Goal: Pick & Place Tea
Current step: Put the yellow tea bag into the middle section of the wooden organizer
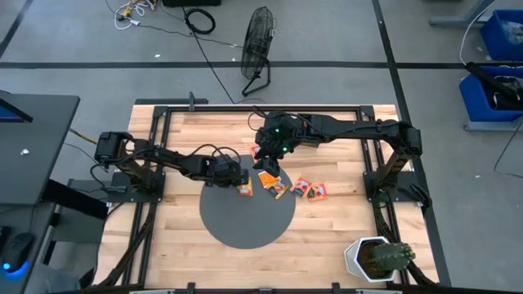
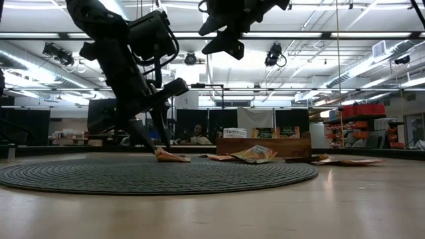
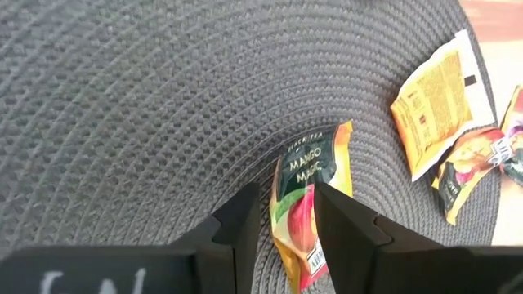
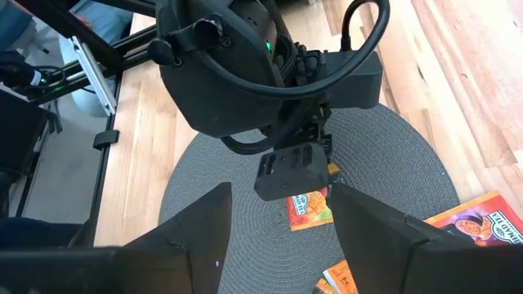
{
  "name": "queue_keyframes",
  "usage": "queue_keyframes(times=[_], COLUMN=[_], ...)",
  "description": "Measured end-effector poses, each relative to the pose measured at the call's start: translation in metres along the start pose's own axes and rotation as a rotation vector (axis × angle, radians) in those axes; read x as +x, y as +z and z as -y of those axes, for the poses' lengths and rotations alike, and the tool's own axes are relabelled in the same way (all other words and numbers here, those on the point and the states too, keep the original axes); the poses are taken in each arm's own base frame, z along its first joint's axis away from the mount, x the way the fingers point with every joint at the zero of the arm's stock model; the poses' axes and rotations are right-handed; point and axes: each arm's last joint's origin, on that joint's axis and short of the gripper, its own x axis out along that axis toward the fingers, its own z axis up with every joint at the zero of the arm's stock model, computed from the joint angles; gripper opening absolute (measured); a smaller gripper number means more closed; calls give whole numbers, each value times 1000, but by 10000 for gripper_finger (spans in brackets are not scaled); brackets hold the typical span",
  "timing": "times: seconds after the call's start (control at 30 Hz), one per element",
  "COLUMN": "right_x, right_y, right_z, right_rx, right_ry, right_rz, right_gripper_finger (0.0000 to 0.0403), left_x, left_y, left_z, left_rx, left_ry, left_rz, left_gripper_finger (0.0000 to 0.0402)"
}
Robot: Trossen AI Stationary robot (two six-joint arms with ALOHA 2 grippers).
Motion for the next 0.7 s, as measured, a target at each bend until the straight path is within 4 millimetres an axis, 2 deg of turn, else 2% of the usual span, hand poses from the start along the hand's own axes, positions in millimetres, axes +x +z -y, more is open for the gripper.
queue_keyframes(times=[0.2, 0.47, 0.7], right_x=[0, 0, 0], right_y=[0, 0, 0], right_z=[0, 0, 0], right_rx=[0, -1, -1], right_ry=[0, 0, -1], right_rz=[0, 0, 0], right_gripper_finger=[214, 214, 214], left_x=[0, 13, 13], left_y=[-1, -9, -9], left_z=[0, 0, -1], left_rx=[3, 11, 3], left_ry=[3, 2, 5], left_rz=[25, -5, -11], left_gripper_finger=[122, 122, 116])
